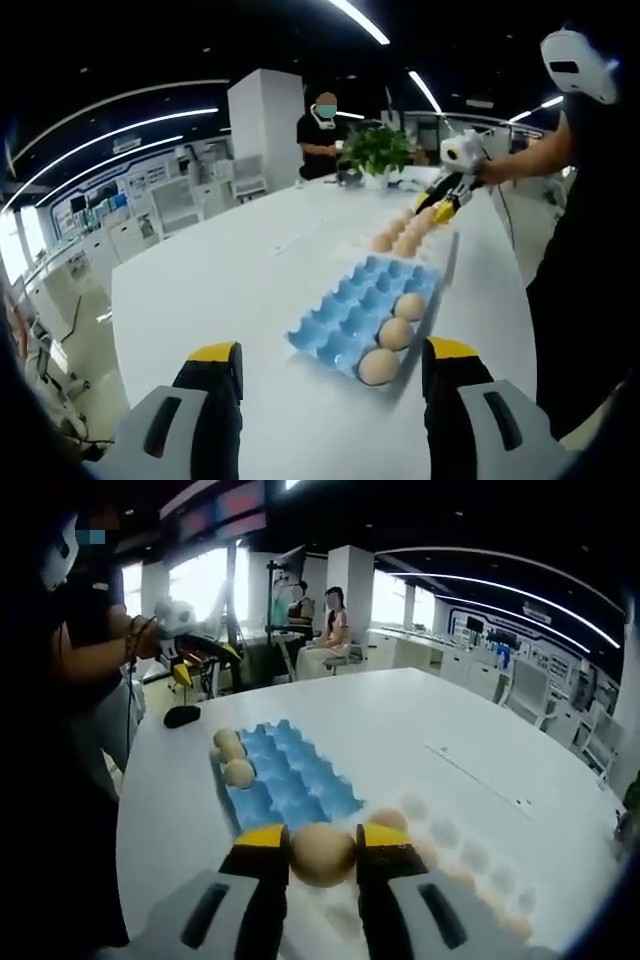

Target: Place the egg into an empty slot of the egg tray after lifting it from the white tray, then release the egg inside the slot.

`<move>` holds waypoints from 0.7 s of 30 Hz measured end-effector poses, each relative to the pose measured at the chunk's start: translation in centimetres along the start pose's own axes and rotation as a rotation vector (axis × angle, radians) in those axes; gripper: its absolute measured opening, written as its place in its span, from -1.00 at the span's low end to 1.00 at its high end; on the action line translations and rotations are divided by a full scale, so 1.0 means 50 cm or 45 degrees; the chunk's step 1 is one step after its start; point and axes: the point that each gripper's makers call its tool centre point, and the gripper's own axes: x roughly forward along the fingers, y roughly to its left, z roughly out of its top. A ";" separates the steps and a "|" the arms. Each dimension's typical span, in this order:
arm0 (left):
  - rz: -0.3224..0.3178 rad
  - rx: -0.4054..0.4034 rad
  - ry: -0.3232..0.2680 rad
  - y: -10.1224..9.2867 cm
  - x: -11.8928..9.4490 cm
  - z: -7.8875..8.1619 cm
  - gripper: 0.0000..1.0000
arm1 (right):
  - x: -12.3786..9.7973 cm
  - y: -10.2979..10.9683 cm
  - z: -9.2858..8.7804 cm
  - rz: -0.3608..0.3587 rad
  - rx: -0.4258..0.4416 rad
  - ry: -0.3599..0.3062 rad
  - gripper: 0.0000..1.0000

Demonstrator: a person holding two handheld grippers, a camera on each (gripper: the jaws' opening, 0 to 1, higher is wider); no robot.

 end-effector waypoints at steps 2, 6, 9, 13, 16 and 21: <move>0.003 0.000 0.006 0.001 0.000 -0.002 0.48 | 0.008 0.008 0.003 0.013 -0.014 -0.001 -0.48; 0.003 -0.003 0.004 0.002 -0.001 -0.003 0.48 | 0.023 0.020 0.006 0.037 -0.024 0.000 -0.48; 0.005 -0.003 0.009 0.002 -0.002 -0.004 0.48 | 0.036 0.034 0.008 0.071 -0.029 -0.002 -0.48; 0.002 -0.001 -0.002 0.000 -0.002 0.000 0.48 | 0.050 0.047 0.011 0.103 -0.031 -0.001 -0.48; 0.003 -0.002 0.007 -0.001 -0.002 -0.001 0.49 | 0.061 0.056 0.014 0.122 -0.035 -0.004 -0.48; -0.002 0.003 0.008 -0.004 0.000 0.000 0.47 | 0.083 0.075 0.019 0.154 -0.046 -0.007 -0.48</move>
